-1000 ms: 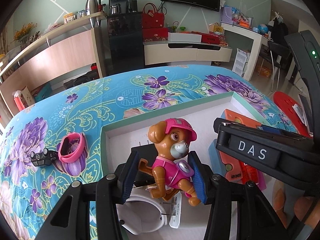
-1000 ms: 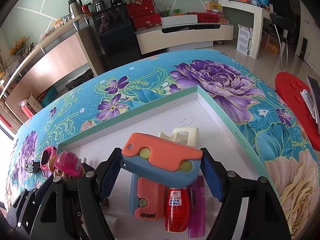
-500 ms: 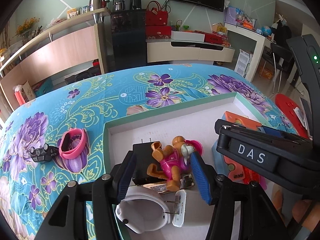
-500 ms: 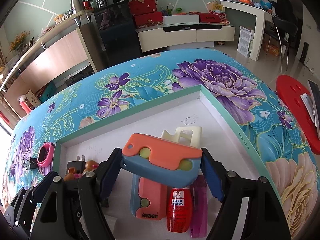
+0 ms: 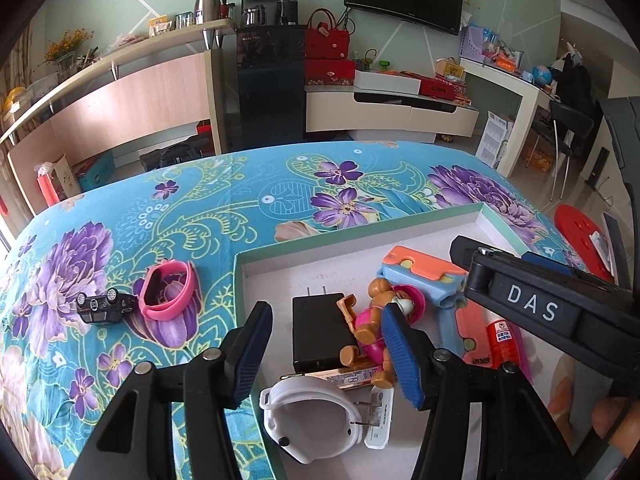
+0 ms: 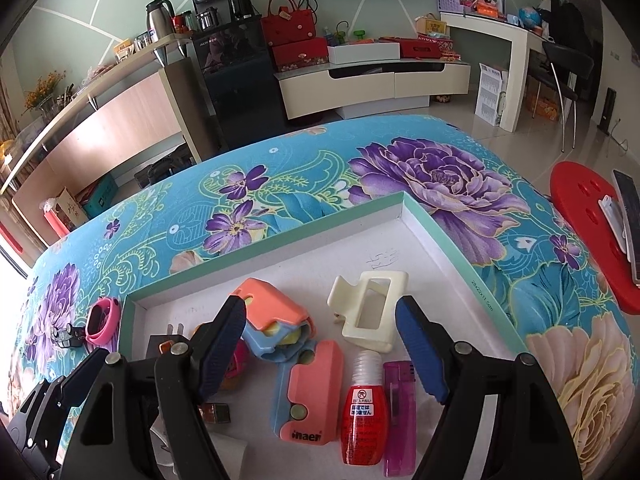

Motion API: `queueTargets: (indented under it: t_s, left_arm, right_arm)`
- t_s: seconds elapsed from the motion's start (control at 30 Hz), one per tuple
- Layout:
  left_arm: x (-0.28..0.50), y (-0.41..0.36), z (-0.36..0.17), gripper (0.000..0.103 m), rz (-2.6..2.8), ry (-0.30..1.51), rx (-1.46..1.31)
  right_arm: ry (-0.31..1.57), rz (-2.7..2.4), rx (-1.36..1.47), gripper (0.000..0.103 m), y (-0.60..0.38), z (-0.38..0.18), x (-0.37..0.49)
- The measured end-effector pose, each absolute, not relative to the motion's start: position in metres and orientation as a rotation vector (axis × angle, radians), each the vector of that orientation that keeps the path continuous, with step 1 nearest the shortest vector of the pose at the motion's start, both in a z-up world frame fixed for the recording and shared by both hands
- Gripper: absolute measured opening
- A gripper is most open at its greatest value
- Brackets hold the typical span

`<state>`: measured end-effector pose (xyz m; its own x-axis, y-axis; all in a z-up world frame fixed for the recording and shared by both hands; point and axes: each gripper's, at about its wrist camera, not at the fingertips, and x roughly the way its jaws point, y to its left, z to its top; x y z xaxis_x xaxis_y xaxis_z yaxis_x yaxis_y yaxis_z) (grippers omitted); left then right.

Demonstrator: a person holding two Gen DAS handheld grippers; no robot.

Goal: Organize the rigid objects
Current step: 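Open the left tool to drop the dog while the right tool releases the case, then move both open tools back toward the black car and pink band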

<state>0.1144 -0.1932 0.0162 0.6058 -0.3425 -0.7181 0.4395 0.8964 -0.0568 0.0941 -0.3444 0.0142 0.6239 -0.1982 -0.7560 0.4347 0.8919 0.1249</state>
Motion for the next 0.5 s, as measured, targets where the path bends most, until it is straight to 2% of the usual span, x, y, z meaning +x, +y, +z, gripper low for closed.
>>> queueTargets:
  t_s: [0.5]
  left_arm:
    - [0.134, -0.149, 0.022, 0.062, -0.332, 0.800, 0.049]
  right_arm:
    - [0.827, -0.360, 0.301, 0.078, -0.340, 0.014, 0.096]
